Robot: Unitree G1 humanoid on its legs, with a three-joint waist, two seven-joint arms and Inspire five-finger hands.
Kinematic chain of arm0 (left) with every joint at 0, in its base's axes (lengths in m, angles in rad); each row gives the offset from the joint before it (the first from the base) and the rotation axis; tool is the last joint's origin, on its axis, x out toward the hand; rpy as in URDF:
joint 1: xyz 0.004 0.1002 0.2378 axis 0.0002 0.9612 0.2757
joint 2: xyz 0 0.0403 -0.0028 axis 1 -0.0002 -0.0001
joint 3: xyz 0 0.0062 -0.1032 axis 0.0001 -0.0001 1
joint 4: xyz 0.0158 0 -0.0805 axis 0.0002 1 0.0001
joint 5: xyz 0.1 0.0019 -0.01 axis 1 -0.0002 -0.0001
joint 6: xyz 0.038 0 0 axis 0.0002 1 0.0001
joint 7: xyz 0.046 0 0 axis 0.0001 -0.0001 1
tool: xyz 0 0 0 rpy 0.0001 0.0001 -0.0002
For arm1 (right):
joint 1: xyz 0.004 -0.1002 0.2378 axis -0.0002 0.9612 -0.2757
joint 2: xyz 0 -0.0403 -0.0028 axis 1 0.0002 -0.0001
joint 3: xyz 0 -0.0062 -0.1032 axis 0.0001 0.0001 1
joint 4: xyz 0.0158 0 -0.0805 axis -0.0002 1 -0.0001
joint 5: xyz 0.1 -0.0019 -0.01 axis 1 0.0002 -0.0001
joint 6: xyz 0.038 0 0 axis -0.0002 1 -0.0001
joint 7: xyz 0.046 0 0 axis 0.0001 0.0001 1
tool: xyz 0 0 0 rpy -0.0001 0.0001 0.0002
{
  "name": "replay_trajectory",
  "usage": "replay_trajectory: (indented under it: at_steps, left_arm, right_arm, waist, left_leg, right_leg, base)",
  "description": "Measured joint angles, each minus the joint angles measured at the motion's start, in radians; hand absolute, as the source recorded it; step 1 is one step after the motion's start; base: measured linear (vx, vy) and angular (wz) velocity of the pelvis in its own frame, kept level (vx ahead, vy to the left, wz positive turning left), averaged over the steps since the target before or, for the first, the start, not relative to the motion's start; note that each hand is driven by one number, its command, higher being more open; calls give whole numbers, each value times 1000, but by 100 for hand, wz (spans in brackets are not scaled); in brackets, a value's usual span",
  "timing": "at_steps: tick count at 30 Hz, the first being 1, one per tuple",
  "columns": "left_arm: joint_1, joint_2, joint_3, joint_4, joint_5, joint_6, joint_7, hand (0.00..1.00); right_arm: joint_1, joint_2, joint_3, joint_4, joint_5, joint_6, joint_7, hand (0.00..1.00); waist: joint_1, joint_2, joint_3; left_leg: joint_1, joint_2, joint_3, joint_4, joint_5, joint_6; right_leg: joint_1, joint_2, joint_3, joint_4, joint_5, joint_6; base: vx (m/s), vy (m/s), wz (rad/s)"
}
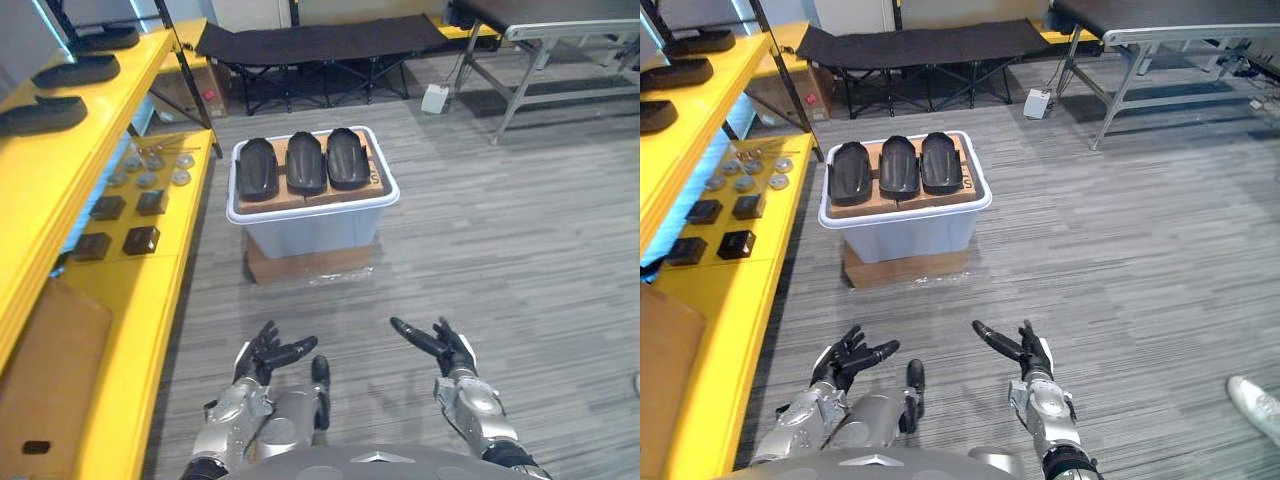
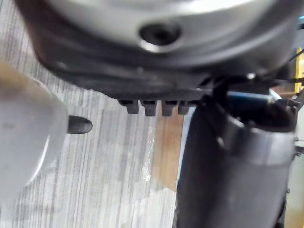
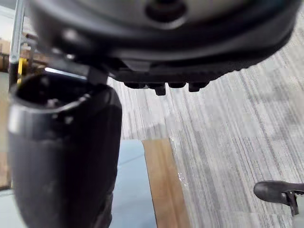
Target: Walk over and take three plastic housings, then place them on the shelf
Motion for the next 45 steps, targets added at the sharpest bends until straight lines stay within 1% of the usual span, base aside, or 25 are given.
replay_trajectory:
  at_steps: [2,3,4,5,6,7,8,9,10,12,14,15,18,20,22,25,29,31,32,34,38,41,42,44,45]
  left_arm:
    - [1,-12,-2,-2,0,0,5,100]
    - [1,-22,-1,-5,1,0,15,100]
    - [1,-30,1,-6,0,0,30,100]
    - [4,-25,-1,-7,0,0,39,100]
    - [17,-24,-1,-10,0,0,47,100]
    - [24,-11,-5,-15,0,2,59,100]
    - [23,-4,-7,-17,1,2,63,100]
    - [22,-2,-6,-23,-4,2,72,100]
    - [21,-5,-6,-39,-21,3,73,100]
    - [10,6,-8,-53,-50,2,72,100]
    - [-22,30,-7,-53,-89,0,72,100]
    - [-22,39,-6,-53,-103,0,72,100]
    - [-8,61,-2,-53,-122,-5,72,100]
    - [10,44,-2,-54,-122,-5,71,100]
    - [55,21,-4,-54,-124,-5,65,100]
    - [78,18,-2,-50,-146,-4,55,100]
    - [78,-2,-3,-52,-148,-4,23,100]
    - [58,-15,-25,-53,-148,-4,-1,100]
    - [43,-21,-42,-56,-148,-6,-6,100]
    - [27,-21,-46,-57,-148,-6,-3,100]
    - [7,14,-56,-105,-142,1,-5,100]
    - [9,26,-109,-144,-97,43,-17,100]
    - [11,29,-119,-143,-90,46,-24,100]
    - [28,39,-125,-143,-60,57,-31,100]
    - [28,53,-125,-144,-60,66,-32,100]
  right_arm:
    - [-6,-6,19,-24,1,0,6,100]
    - [-9,-7,32,-24,3,0,12,100]
    - [-5,2,48,-25,6,0,19,100]
    - [-1,21,60,-29,11,0,22,100]
    - [7,27,74,-35,10,0,21,100]
    - [16,47,84,-35,9,2,23,100]
    - [26,54,84,-35,9,3,24,100]
    - [46,60,81,-37,9,4,23,100]
    - [66,61,81,-54,8,11,14,100]
    - [86,61,72,-81,2,14,7,100]
    - [89,62,55,-103,0,16,7,100]
    - [89,62,53,-110,-1,16,7,100]
    - [92,62,42,-140,-31,10,5,100]
    - [88,59,18,-147,-31,6,-16,100]
    - [74,59,4,-150,-2,6,-34,100]
    - [78,62,-5,-174,12,20,-37,100]
    - [76,53,-96,-237,10,25,-46,100]
    - [66,34,-164,-276,10,21,-68,100]
    - [63,-5,-192,-288,10,20,-86,100]
    - [61,-14,-203,-285,10,23,-100,100]
    - [58,0,-192,-288,59,20,-104,100]
    - [58,13,-220,-288,61,13,-149,100]
    - [56,17,-227,-288,65,13,-154,100]
    - [52,34,-231,-290,90,13,-156,100]
    - [53,42,-232,-290,93,13,-152,100]
  waist:
    - [6,-1,0]
    - [17,0,-1]
    - [15,-35,-1]
    - [8,-57,-4]
    - [-1,-61,-13]
    - [-19,-97,-5]
    - [-21,-115,-6]
    - [-21,-120,-8]
    - [-24,-111,-6]
    - [-37,-99,-3]
    - [-37,-83,-2]
    - [-37,-83,-2]
    - [-36,-104,-30]
    - [-35,-88,-42]
    - [-33,-57,-61]
    - [-30,-48,-57]
    - [-37,-48,-53]
    - [-48,-32,-51]
    - [-69,1,-57]
    - [-68,1,-53]
    - [-65,-52,-49]
    - [-66,-77,-46]
    - [-66,-80,-45]
    - [-66,-73,-50]
    - [-71,-75,-52]
  left_leg:
    - [0,-5,32,14,-20,21]
    - [4,-7,39,14,-52,5]
    - [14,-13,59,7,-92,28]
    - [3,-12,61,109,-133,75]
    - [15,-2,56,185,-211,64]
    - [55,-23,42,153,-235,56]
    - [74,-39,38,135,-229,50]
    - [99,-44,33,128,-220,52]
    - [124,-43,7,129,-226,44]
    - [141,-42,-41,125,-236,32]
    - [157,-33,-90,125,-263,15]
    - [161,-34,-99,121,-266,13]
    - [159,-52,-136,100,-264,-5]
    - [151,-43,-160,99,-265,-19]
    - [108,4,-172,164,-310,-58]
    - [83,71,-176,292,-370,-99]
    - [62,97,-116,377,-382,-109]
    - [77,110,-102,232,-351,-124]
    - [86,138,-100,128,-219,-129]
    - [114,115,-82,110,-217,-121]
    - [123,45,-58,70,-235,-87]
    - [140,-10,-51,76,-264,-58]
    - [148,-12,-49,74,-269,-54]
    - [172,3,-45,74,-271,-47]
    - [192,30,-53,72,-274,-42]
  right_leg:
    - [-19,-13,5,40,1,-2]
    - [-62,-14,15,130,2,-6]
    - [-147,-47,30,286,2,-2]
    - [-219,-71,25,435,6,112]
    - [-291,-84,-9,590,41,214]
    - [-380,-150,-56,791,80,299]
    - [-411,-184,-70,835,60,273]
    - [-432,-218,-87,805,-9,210]
    - [-431,-230,-88,678,-50,178]
    - [-417,-240,-83,496,-49,180]
    - [-418,-245,-41,305,-9,227]
    - [-416,-250,-35,265,10,225]
    - [-416,-253,-42,143,103,194]
    - [-420,-238,-58,127,137,181]
    - [-403,-193,-66,81,168,151]
    - [-347,-138,-96,41,210,122]
    - [-260,-148,-117,-12,220,108]
    - [-240,-174,-127,-24,219,110]
    - [-227,-175,-147,-21,200,139]
    - [-217,-203,-145,-13,195,153]
    - [-247,-276,-142,24,159,196]
    - [-262,-338,-159,112,104,181]
    - [-269,-342,-162,144,108,182]
    - [-298,-338,-164,229,144,150]
    - [-326,-324,-165,279,170,156]
  base:
    - [174,141,6]
    - [116,150,1]
    - [219,126,8]
    - [298,54,14]
    - [459,12,22]
    - [436,16,21]
    - [371,33,33]
    - [332,57,35]
    - [261,40,55]
    - [201,-5,68]
    - [152,-71,62]
    - [116,-171,45]
    - [150,-261,46]
    - [170,-205,35]
    - [183,-170,4]
    - [217,-156,2]
    - [199,-104,10]
    - [146,15,15]
    - [122,111,27]
    - [92,169,6]
    - [42,144,-2]
    - [81,112,13]
    - [152,117,3]
    - [146,92,-9]
    - [153,72,2]
